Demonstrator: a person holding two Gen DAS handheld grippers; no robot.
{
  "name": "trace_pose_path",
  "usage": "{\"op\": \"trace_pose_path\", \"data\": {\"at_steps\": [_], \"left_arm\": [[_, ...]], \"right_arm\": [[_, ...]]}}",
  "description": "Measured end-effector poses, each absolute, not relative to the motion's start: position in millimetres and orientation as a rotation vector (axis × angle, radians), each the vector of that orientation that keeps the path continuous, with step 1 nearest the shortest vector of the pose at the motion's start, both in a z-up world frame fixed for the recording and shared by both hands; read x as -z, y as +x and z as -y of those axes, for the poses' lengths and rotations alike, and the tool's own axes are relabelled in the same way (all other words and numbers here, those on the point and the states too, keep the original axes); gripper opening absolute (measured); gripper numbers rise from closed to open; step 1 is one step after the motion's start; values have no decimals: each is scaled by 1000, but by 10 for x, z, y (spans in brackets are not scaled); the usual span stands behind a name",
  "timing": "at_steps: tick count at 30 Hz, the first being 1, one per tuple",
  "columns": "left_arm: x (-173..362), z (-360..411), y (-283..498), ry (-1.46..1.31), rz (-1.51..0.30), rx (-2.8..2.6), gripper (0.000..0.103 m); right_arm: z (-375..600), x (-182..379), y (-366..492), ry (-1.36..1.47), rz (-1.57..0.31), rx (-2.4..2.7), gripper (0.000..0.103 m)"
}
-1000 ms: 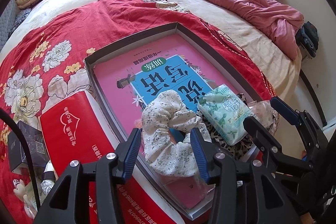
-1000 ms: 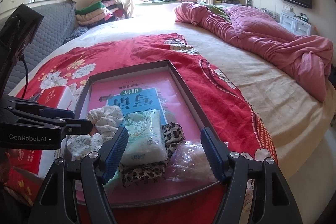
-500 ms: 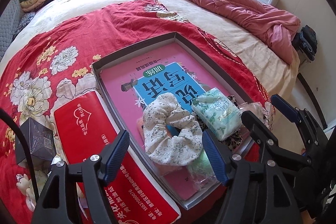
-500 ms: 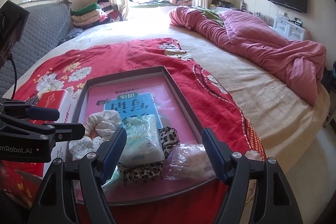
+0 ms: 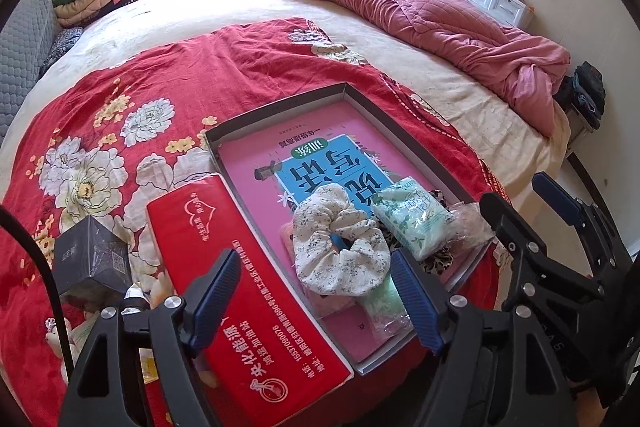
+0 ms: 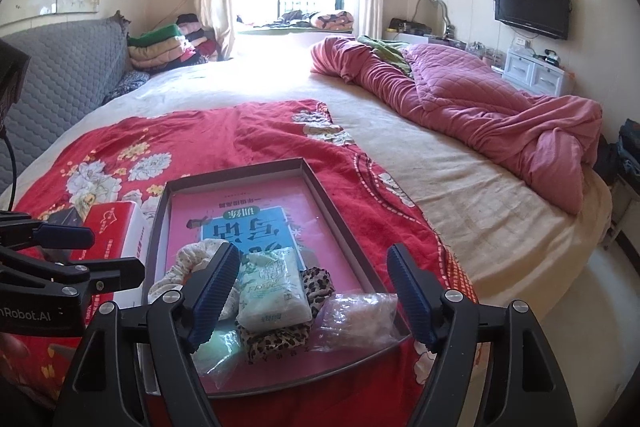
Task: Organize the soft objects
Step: 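Raise both open tools up out of the pink tray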
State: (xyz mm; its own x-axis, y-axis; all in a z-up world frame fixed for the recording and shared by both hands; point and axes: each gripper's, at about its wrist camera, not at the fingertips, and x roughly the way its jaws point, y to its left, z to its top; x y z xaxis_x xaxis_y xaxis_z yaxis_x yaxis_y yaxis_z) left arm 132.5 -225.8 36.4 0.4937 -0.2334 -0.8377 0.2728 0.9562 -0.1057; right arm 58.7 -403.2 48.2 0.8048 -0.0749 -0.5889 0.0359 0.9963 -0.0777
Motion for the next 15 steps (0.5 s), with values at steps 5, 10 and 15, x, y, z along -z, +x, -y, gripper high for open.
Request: {"op": "trace_pose_path", "data": {"at_steps": [5, 10, 15], "left_arm": [[-464, 2107, 1249, 25, -984, 280, 78], [-528, 2001, 1166, 26, -980, 265, 78], [-598, 1876, 1085, 19, -967, 249, 79]], "right_arm": [[3958, -612, 512, -73, -607, 61, 78], [3881, -755, 429, -71, -579, 54, 78], [3785, -891, 351, -80, -548, 33, 78]]}}
